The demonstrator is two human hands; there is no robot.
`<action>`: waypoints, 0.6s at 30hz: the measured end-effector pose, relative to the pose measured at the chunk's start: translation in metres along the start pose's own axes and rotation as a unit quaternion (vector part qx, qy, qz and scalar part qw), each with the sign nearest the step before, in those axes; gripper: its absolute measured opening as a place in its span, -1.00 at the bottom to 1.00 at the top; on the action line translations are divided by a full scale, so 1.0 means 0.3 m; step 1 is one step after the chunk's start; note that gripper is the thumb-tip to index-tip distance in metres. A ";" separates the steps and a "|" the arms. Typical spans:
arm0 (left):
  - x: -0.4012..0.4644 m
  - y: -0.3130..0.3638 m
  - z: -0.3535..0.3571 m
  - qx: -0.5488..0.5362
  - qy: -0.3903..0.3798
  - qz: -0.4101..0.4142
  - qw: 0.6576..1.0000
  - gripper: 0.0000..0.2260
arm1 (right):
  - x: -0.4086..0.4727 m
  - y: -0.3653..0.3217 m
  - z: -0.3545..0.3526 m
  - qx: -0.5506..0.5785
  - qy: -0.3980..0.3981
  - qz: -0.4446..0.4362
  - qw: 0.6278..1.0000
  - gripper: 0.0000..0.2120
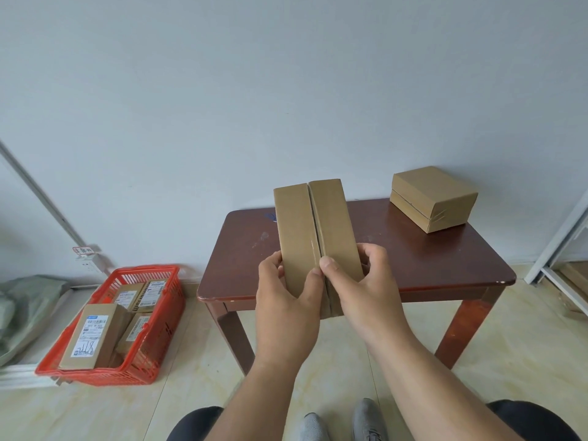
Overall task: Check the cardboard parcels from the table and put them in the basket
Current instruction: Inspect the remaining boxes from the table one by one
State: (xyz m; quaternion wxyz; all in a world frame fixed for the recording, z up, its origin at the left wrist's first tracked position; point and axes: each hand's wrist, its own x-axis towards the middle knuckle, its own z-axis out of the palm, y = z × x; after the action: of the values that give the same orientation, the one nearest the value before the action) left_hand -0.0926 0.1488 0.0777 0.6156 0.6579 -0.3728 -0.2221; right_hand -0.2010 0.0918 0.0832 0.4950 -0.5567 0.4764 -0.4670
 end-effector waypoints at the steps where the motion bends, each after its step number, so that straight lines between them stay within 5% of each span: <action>1: 0.005 0.004 0.000 -0.002 0.000 -0.001 1.000 -0.65 | 0.000 0.004 0.000 -0.004 -0.001 -0.008 1.000 -0.62; 6: 0.050 0.015 -0.010 0.031 0.029 0.022 0.999 -0.66 | -0.011 0.026 0.006 -0.018 -0.027 -0.035 0.999 -0.47; 18: 0.014 0.010 -0.014 0.053 0.022 0.046 0.997 -0.63 | 0.008 0.029 0.007 -0.022 -0.004 -0.017 1.000 -0.59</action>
State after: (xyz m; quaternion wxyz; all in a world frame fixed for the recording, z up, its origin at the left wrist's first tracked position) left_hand -0.0874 0.1486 0.0817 0.5974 0.6764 -0.4003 -0.1592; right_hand -0.1992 0.0891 0.0744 0.4767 -0.5776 0.4753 -0.4618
